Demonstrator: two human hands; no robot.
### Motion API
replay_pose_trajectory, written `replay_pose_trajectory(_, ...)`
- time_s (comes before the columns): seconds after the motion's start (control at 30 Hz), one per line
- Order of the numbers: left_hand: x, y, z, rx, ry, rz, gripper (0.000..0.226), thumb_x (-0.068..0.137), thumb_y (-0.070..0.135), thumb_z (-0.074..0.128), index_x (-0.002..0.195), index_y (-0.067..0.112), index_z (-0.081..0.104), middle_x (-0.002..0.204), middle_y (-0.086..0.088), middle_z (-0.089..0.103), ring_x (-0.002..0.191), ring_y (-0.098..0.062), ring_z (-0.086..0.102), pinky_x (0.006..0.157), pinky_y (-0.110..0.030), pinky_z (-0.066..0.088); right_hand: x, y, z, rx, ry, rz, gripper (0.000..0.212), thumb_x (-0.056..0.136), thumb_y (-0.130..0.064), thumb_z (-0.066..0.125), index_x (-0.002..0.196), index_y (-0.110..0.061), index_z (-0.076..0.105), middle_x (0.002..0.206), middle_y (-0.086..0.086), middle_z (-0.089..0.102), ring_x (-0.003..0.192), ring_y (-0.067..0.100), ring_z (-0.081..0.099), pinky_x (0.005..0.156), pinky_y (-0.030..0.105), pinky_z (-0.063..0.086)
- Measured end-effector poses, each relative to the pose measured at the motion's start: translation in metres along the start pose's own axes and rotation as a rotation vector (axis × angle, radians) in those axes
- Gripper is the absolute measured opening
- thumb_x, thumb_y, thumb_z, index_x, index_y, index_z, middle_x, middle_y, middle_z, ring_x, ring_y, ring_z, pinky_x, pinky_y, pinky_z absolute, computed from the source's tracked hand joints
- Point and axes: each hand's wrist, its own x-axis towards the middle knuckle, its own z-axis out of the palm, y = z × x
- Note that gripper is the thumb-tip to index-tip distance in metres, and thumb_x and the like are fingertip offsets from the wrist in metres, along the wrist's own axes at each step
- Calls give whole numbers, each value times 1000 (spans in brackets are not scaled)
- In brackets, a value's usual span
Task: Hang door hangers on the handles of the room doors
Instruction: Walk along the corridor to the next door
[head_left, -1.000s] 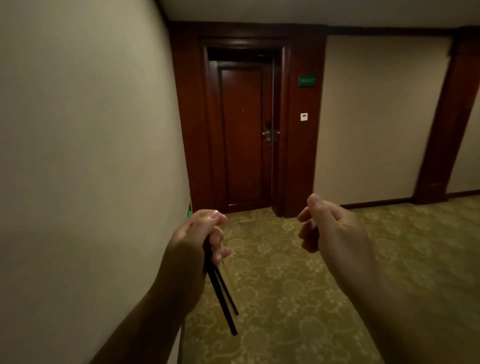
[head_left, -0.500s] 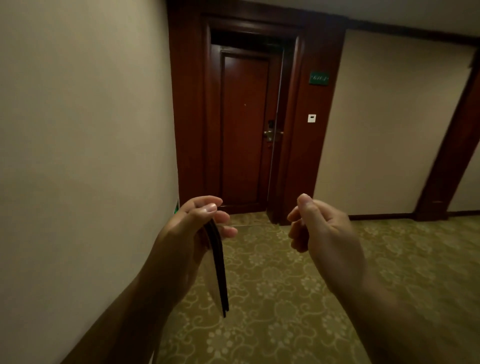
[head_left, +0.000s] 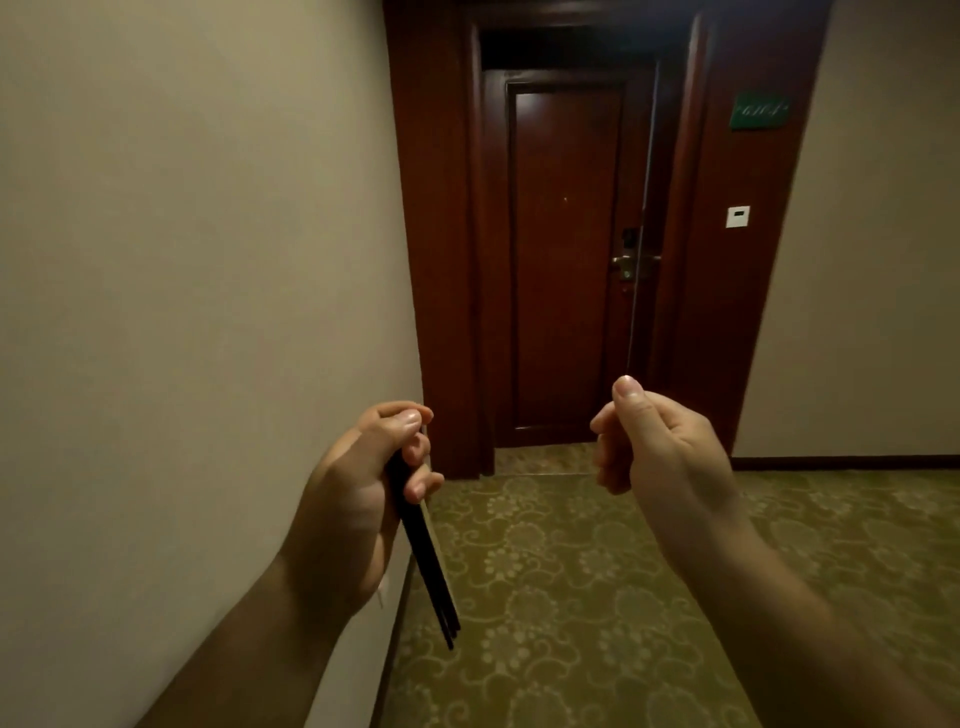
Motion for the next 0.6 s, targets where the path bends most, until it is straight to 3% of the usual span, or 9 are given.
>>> replay_pose_trajectory(0.23, 117, -43, 9, 112, 143, 97, 14, 88, 25, 60, 84, 12, 58, 56, 2, 36, 45, -10, 31, 63, -32, 37, 114, 68, 8, 35, -67, 20, 46, 100, -36, 44, 79, -1, 63, 58, 5, 57, 52, 16, 52, 48, 27, 43)
replay_pose_trajectory(0.33, 168, -65, 3, 112, 203, 102, 18, 82, 31, 57, 74, 15, 59, 52, 2, 30, 42, -11, 27, 57, -32, 35, 159, 96, 16, 30, -74, 36, 46, 100, -37, 44, 78, -2, 63, 58, 3, 56, 53, 16, 52, 49, 28, 43)
replay_pose_trajectory(0.6, 326, -114, -25, 59, 191, 116, 21, 82, 32, 55, 69, 17, 57, 49, 5, 28, 39, -10, 23, 53, -29, 35, 302, 167, 56, -52, -36, -8, 46, 100, -43, 45, 74, -11, 65, 57, 0, 57, 55, 19, 53, 53, 37, 43)
